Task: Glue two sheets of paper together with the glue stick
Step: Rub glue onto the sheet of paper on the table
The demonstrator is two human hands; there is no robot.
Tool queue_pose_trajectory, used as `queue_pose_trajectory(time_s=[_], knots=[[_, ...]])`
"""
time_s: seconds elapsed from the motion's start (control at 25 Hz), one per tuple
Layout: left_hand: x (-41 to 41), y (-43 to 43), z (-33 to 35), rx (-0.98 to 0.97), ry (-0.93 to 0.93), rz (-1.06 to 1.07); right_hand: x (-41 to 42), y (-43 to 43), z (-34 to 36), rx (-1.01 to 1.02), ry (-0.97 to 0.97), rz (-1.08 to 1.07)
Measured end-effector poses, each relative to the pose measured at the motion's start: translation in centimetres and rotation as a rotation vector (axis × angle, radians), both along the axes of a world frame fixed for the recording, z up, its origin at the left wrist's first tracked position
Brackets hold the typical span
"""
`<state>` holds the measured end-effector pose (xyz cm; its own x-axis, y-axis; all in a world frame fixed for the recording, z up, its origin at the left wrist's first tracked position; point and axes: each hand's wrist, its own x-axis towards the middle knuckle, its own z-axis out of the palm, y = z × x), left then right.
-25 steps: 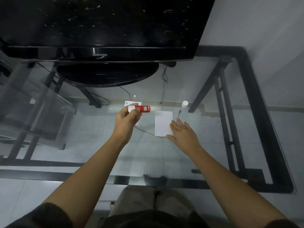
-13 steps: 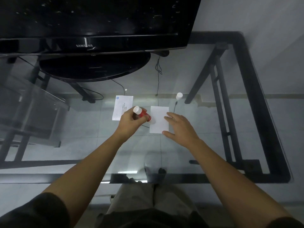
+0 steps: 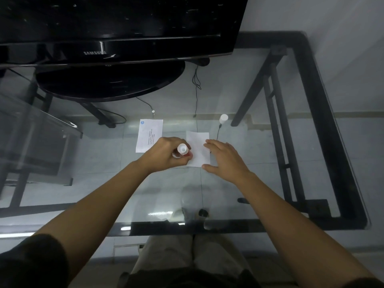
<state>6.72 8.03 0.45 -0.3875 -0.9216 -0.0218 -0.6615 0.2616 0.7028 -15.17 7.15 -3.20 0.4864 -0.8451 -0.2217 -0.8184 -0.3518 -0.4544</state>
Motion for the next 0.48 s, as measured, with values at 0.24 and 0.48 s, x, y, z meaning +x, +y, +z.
queue_pose_trajectory(time_s=[0.24, 0.48], knots=[[0.1, -2.8, 1.3, 0.080, -0.046, 0.090, -0.2, -0.2, 0.0, 0.037, -0.018, 0.000], [0.3, -0.4, 0.6, 0.194, 0.090, 0.209, -0.3, 0.4, -0.8, -0.018, -0.001, 0.000]])
